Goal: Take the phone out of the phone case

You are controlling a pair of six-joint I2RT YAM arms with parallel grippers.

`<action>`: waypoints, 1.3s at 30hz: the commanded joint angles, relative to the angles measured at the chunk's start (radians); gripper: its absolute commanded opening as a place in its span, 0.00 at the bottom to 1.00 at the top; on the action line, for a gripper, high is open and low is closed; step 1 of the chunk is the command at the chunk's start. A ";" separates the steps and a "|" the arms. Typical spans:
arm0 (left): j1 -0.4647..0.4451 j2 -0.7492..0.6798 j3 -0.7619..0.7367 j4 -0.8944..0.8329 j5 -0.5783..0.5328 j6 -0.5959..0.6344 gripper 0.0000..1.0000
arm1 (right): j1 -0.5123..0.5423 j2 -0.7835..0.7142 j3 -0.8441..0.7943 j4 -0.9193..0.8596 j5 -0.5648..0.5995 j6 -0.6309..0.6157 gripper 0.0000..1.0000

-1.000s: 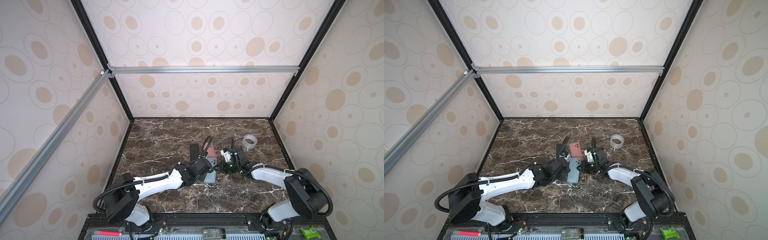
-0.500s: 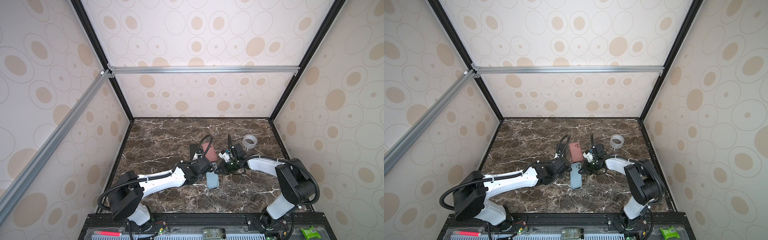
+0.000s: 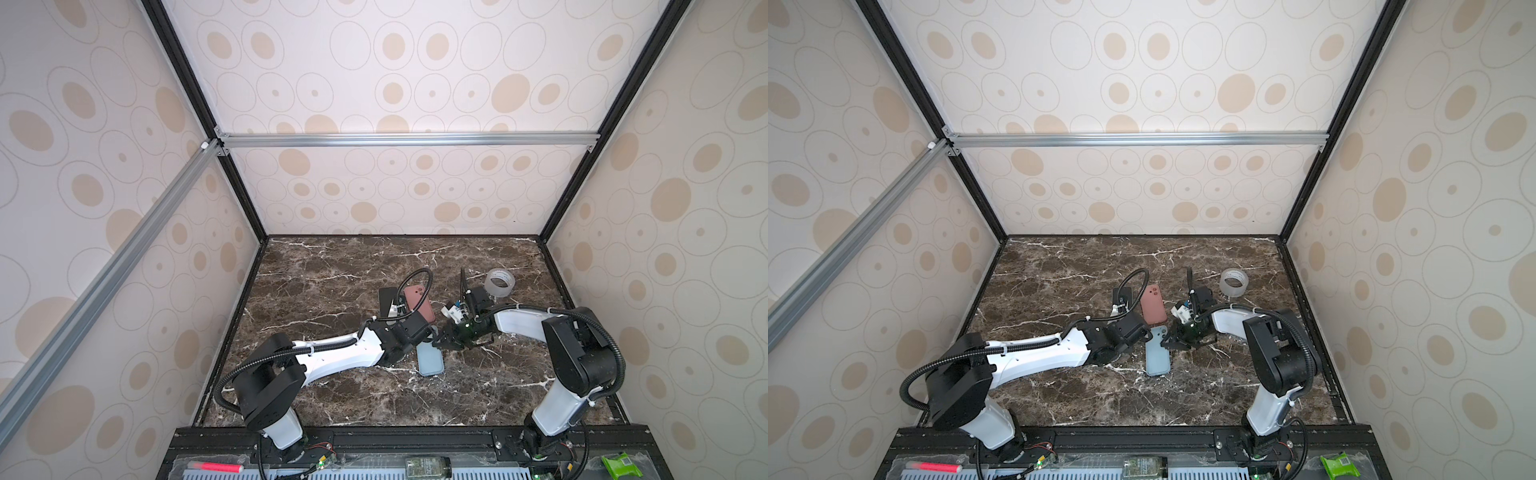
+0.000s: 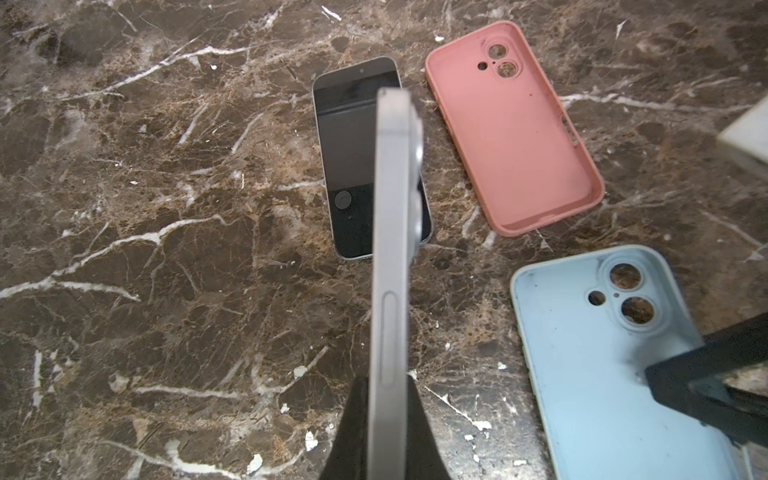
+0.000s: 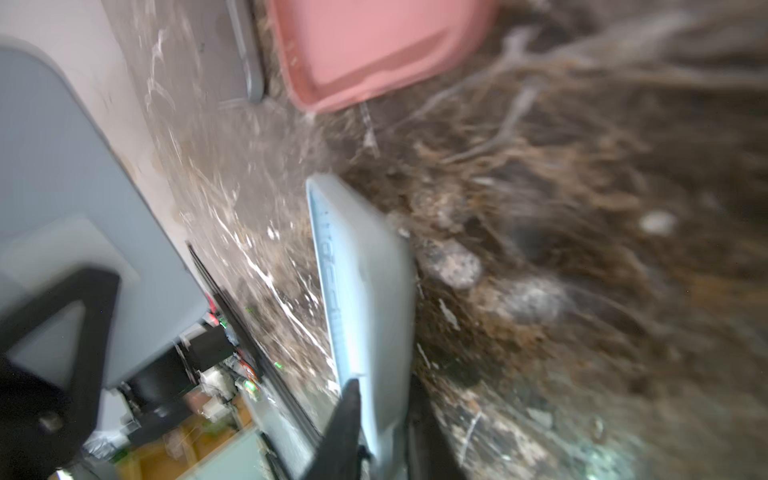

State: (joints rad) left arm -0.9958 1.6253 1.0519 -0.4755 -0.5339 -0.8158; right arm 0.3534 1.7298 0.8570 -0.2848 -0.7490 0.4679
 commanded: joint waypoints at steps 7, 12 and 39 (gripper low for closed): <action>-0.054 0.099 0.082 -0.168 -0.068 -0.103 0.00 | 0.002 -0.181 -0.076 0.013 0.199 0.024 0.73; -0.088 0.142 0.093 -0.191 -0.050 -0.124 0.00 | 0.001 -0.387 -0.175 0.064 0.382 0.119 1.00; -0.127 0.380 0.263 -0.430 -0.103 -0.319 0.10 | -0.024 -0.832 -0.319 -0.006 0.734 0.166 1.00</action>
State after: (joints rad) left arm -1.1130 1.9793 1.2961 -0.8608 -0.6186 -1.0813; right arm 0.3378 0.8970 0.5388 -0.2855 -0.0254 0.6415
